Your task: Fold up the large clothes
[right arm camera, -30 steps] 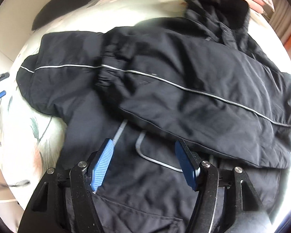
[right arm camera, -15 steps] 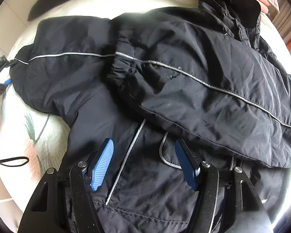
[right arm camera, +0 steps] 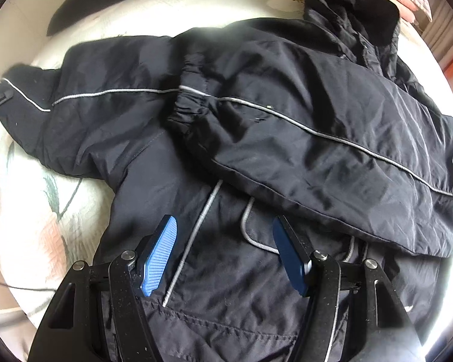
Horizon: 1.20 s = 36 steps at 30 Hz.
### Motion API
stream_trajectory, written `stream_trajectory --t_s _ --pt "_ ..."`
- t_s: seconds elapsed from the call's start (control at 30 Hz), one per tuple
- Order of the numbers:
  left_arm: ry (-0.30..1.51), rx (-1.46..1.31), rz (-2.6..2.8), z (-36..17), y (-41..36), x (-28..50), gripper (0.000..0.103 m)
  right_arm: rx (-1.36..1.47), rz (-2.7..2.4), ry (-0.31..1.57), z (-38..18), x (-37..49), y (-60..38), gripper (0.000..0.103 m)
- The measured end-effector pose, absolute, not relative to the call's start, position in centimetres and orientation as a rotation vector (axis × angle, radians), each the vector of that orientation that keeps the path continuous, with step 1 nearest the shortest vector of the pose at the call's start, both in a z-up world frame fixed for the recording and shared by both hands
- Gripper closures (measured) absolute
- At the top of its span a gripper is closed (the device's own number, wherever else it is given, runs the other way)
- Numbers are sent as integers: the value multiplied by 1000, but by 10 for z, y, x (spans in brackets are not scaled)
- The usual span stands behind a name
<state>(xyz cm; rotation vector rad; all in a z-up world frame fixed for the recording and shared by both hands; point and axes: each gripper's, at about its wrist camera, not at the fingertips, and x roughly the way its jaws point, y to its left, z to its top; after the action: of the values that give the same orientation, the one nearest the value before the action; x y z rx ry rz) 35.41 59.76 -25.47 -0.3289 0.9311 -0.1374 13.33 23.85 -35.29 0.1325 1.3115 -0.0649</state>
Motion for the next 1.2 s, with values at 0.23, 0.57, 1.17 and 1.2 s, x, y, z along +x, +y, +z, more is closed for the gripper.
stream_trajectory --t_s 0.23,0.57,1.17,1.2 --pt "835 -199 -386 -186 478 305 87 162 -67 1253 -318 106 203 35" --pt "879 -77 -708 -191 272 245 88 216 -160 1201 -287 54 101 35" --pt "1258 -137 -826 -315 187 214 44 316 -152 1226 -316 36 21 35" --pt "1234 -125 -815 -302 194 212 44 318 -130 1211 -311 47 25 35"
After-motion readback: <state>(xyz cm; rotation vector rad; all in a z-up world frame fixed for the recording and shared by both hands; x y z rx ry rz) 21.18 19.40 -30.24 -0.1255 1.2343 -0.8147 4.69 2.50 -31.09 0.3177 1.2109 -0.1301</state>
